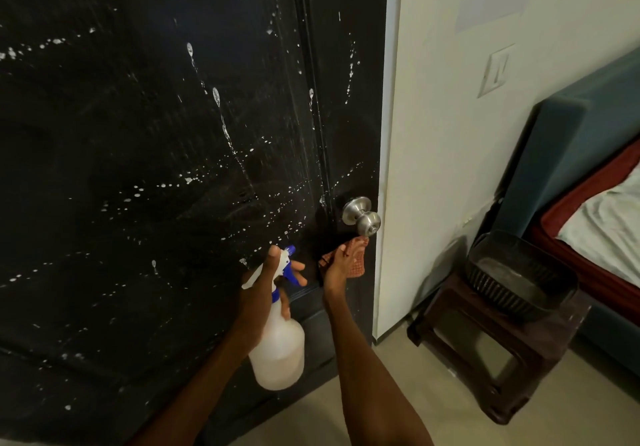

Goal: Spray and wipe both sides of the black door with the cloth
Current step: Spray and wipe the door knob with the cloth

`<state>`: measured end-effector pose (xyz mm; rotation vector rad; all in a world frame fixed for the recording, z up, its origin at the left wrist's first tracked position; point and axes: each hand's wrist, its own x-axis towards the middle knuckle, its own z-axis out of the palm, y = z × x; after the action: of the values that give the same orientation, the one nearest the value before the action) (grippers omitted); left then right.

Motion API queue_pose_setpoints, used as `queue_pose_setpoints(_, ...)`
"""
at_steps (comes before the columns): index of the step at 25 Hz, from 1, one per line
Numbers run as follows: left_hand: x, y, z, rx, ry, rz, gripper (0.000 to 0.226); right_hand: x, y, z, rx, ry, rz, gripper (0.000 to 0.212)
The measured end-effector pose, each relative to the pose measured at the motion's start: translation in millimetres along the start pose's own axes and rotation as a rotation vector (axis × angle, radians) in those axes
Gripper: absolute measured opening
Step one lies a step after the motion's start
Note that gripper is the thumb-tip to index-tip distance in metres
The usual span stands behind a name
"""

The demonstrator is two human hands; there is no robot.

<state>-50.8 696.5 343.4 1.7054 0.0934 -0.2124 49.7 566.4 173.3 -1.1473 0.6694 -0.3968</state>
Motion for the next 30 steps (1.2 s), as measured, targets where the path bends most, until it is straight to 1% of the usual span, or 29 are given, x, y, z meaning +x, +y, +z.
queue_pose_setpoints(1, -1, 4, 2, -0.009, 0.027, -0.025, 0.104, 0, -11, -3, 0.018, 0.004, -0.006, 0.083)
queue_pose_setpoints(2, -1, 2, 1, -0.012, 0.002, -0.05, 0.119, -3, -28, -8, 0.025, 0.006, 0.003, 0.076)
queue_pose_setpoints(3, -1, 0, -1, -0.004, -0.031, -0.068, 0.126, 1, -41, -13, 0.056, 0.034, 0.01, 0.069)
queue_pose_setpoints(4, 0, 2, -1, 0.007, -0.074, -0.059, 0.127, 7, -50, -16, 0.102, 0.052, 0.035, 0.064)
queue_pose_setpoints(5, -2, 9, -1, 0.014, -0.081, -0.038, 0.123, 10, -54, -17, 0.142, 0.069, 0.075, 0.06)
queue_pose_setpoints(6, -5, 14, -1, 0.02, -0.069, -0.025, 0.118, 9, -57, -18, 0.118, 0.076, 0.091, 0.06)
queue_pose_setpoints(7, -8, 18, 1, 0.022, -0.08, -0.012, 0.113, 4, -57, -16, 0.086, 0.069, 0.099, 0.063)
queue_pose_setpoints(8, -9, 19, 0, 0.028, -0.085, 0.001, 0.109, -1, -48, -13, -0.003, 0.038, 0.05, 0.069)
queue_pose_setpoints(9, -8, 16, 0, 0.023, -0.077, 0.006, 0.11, -3, -30, -8, -0.097, -0.003, -0.009, 0.074)
queue_pose_setpoints(11, -5, 15, -3, 0.043, -0.03, -0.03, 0.114, -7, 8, 7, -0.308, -0.125, -0.095, 0.077)
queue_pose_setpoints(12, -4, 17, -4, 0.041, -0.008, -0.036, 0.108, -10, 11, 13, -0.354, -0.163, -0.104, 0.077)
queue_pose_setpoints(13, -5, 18, -5, 0.037, -0.005, -0.033, 0.101, -12, 1, 10, -0.341, -0.17, -0.085, 0.079)
queue_pose_setpoints(14, -4, 19, -7, 0.039, -0.01, -0.038, 0.097, -10, -17, 3, -0.316, -0.139, -0.091, 0.084)
queue_pose_setpoints(16, -8, 23, -9, 0.053, 0.002, -0.057, 0.097, 27, -31, -7, -0.22, 0.0, -0.077, 0.098)
queue_pose_setpoints(17, -10, 25, -8, 0.035, -0.008, -0.038, 0.098, 34, -41, -13, -0.224, 0.0, -0.107, 0.103)
queue_pose_setpoints(19, -16, 27, -8, -0.009, -0.064, -0.011, 0.11, 34, -47, -21, -0.204, -0.06, -0.197, 0.104)
queue_pose_setpoints(20, -19, 29, -6, -0.013, -0.064, -0.029, 0.12, 23, -47, -19, -0.199, -0.125, -0.245, 0.105)
queue_pose_setpoints(21, -15, 24, -7, -0.013, -0.043, -0.04, 0.128, 9, -43, -13, -0.214, -0.16, -0.26, 0.106)
queue_pose_setpoints(22, -10, 17, -8, -0.015, -0.012, -0.028, 0.131, -11, -44, -6, -0.251, -0.203, -0.248, 0.109)
queue_pose_setpoints(23, -10, 14, -7, -0.018, 0.013, -0.023, 0.13, -24, -34, 3, -0.289, -0.233, -0.235, 0.11)
queue_pose_setpoints(25, -12, 12, -10, 0.004, 0.091, -0.024, 0.123, -47, -22, 17, -0.325, -0.315, -0.271, 0.109)
queue_pose_setpoints(27, -20, 22, -9, 0.013, 0.167, -0.038, 0.103, -57, -19, 27, -0.335, -0.397, -0.317, 0.109)
queue_pose_setpoints(28, -22, 24, -11, 0.008, 0.183, -0.034, 0.092, -60, -24, 31, -0.351, -0.401, -0.352, 0.108)
queue_pose_setpoints(29, -23, 28, -13, 0.017, 0.192, -0.026, 0.087, -64, -37, 35, -0.365, -0.382, -0.396, 0.107)
queue_pose_setpoints(30, -24, 30, -14, 0.03, 0.185, -0.005, 0.089, -67, -52, 38, -0.371, -0.365, -0.44, 0.103)
